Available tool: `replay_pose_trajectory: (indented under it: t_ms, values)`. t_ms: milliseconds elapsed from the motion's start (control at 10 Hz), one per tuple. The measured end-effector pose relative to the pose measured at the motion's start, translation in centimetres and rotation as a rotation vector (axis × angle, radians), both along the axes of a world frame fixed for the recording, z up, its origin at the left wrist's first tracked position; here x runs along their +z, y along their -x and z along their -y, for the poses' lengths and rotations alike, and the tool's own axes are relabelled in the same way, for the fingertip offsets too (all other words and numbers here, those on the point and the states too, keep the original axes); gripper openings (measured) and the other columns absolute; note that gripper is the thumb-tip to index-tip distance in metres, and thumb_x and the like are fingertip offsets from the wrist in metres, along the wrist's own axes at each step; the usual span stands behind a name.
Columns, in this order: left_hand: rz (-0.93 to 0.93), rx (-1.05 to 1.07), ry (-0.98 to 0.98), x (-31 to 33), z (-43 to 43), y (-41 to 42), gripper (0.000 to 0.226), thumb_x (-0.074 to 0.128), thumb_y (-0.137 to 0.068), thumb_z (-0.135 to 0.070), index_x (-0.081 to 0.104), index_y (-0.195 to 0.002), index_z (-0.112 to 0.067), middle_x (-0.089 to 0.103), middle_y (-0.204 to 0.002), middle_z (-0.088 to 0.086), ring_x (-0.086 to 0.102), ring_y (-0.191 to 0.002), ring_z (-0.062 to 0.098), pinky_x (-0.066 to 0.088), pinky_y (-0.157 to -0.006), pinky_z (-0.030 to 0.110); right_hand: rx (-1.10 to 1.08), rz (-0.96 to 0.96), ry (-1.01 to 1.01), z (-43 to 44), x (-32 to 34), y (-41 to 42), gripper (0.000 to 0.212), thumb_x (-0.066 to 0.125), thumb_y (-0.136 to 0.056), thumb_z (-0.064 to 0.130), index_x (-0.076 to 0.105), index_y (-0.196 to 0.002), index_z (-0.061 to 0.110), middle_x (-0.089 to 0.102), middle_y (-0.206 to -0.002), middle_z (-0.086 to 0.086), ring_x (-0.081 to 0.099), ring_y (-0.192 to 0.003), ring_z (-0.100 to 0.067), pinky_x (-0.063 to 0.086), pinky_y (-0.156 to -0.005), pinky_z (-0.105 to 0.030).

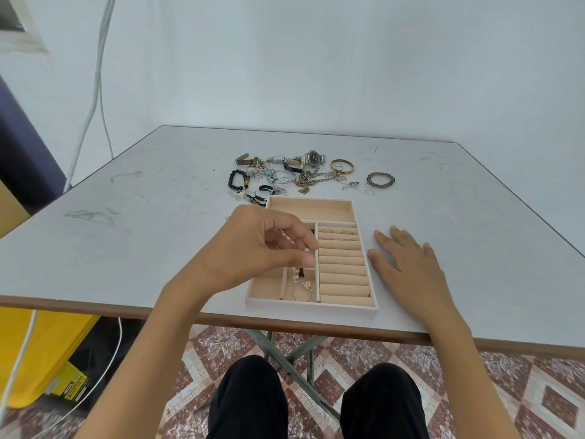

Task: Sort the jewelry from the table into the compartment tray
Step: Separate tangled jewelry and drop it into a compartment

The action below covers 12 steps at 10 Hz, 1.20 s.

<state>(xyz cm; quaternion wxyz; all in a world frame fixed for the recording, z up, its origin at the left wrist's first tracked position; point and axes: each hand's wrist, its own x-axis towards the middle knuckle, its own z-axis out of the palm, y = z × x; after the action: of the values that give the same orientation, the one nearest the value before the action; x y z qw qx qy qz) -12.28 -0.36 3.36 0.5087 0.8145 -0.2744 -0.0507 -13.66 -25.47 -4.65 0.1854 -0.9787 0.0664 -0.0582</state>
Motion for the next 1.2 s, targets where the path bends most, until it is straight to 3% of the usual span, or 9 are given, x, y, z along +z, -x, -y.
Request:
replay_pose_trajectory:
  t_ms: [400,600,700,800,900,1200]
  values:
    - [0.009,0.005,-0.004,-0.3,0.2,0.1,0.015,0.081,-0.070,-0.016,0.076,-0.084,-0.016,0.074,-0.078,-0.004,0.066,-0.072,0.003,0.053,-0.072,0.022,0.001,-0.001,-0.001,0.0,0.1,0.1,0.052,0.028,-0.100,0.046,0.025,-0.150,0.030,0.012,-0.160,0.003,0.003,-0.148,-0.011,-0.003,-0.120,-0.038]
    - [0.036,0.022,0.081,0.2,0.3,0.3,0.018,0.080,-0.070,-0.011,0.075,-0.087,-0.010,0.073,-0.072,0.000,0.067,-0.066,0.008,0.053,-0.066,0.017,0.003,-0.005,0.007,0.0,0.1,0.0,0.052,0.028,-0.101,0.046,0.024,-0.150,0.030,0.011,-0.161,0.003,0.003,-0.148,-0.011,-0.003,-0.119,-0.037]
    - [0.065,0.045,0.146,0.9,0.4,0.6,0.020,0.079,-0.067,-0.015,0.075,-0.086,-0.010,0.073,-0.076,0.004,0.068,-0.066,0.010,0.057,-0.066,0.024,0.004,-0.004,0.006,0.0,0.2,0.0,0.052,0.029,-0.101,0.046,0.025,-0.150,0.029,0.011,-0.160,0.003,0.003,-0.148,-0.011,-0.003,-0.120,-0.038]
    - [0.082,0.066,0.189,1.5,0.4,0.9,0.021,0.078,-0.067,-0.019,0.075,-0.086,-0.011,0.074,-0.080,0.005,0.069,-0.071,0.015,0.059,-0.073,0.040,0.006,-0.001,0.007,0.0,0.1,0.0,0.052,0.028,-0.101,0.046,0.025,-0.150,0.029,0.012,-0.160,0.003,0.003,-0.148,-0.011,-0.003,-0.120,-0.038]
    - [0.100,0.083,0.215,2.0,0.4,1.2,0.020,0.078,-0.067,-0.021,0.075,-0.086,-0.014,0.074,-0.079,0.003,0.071,-0.075,0.018,0.058,-0.074,0.045,0.007,0.001,0.005,0.0,0.1,0.0,0.052,0.029,-0.101,0.045,0.025,-0.150,0.029,0.012,-0.160,0.003,0.003,-0.148,-0.011,-0.003,-0.119,-0.038]
    - [0.084,0.078,0.202,1.3,0.4,1.2,0.019,0.077,-0.067,-0.020,0.075,-0.085,-0.014,0.074,-0.081,0.002,0.070,-0.077,0.017,0.058,-0.073,0.040,0.006,0.002,0.010,0.0,0.1,0.0,0.052,0.029,-0.100,0.046,0.026,-0.150,0.029,0.013,-0.160,0.003,0.004,-0.148,-0.011,-0.002,-0.120,-0.038]
